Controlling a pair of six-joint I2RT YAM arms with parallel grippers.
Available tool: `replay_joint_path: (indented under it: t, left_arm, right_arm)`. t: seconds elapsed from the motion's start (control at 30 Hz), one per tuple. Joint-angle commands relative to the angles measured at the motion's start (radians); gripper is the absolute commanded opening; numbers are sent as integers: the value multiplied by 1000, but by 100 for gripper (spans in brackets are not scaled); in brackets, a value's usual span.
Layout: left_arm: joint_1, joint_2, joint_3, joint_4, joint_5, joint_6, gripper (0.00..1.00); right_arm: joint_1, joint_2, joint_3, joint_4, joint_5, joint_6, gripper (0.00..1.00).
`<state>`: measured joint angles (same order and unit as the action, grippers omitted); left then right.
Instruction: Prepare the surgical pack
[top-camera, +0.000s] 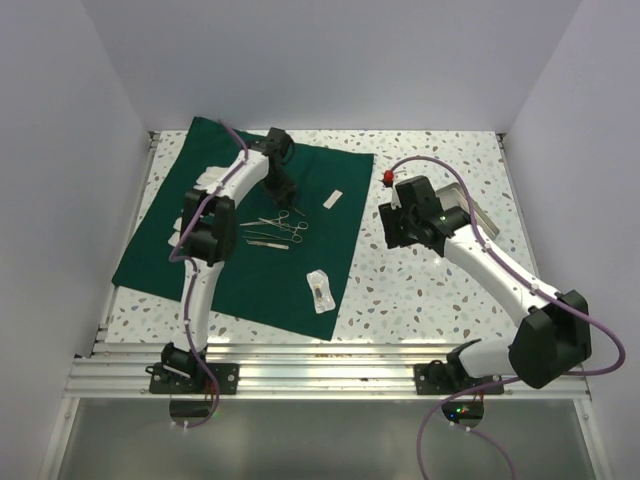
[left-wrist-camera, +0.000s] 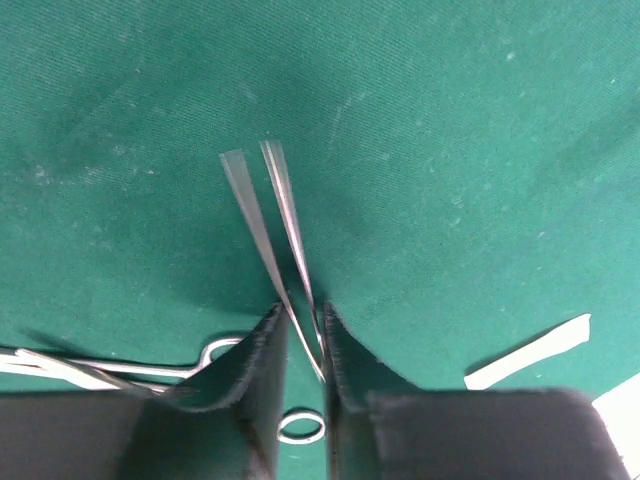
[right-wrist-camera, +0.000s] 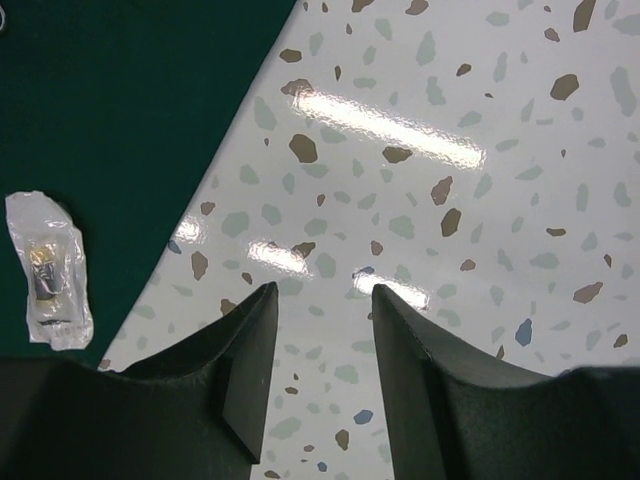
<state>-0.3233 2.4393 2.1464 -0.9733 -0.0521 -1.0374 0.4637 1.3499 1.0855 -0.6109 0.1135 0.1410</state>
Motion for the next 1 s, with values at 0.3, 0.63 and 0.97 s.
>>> replay_joint_path:
  t: [0.3, 0.63, 0.97]
  left_arm:
    - [-8, -166, -96, 140, 116, 276, 0]
    - [-7, -627, -719, 724, 663, 539, 0]
    - [-45, -721, -922, 871, 937, 468, 0]
  right_arm:
    - [-2, 77, 129, 40, -189, -14, 48]
    - [-13, 248, 249, 164, -357, 303, 55]
    - [-7, 293, 160, 497, -486, 624, 65]
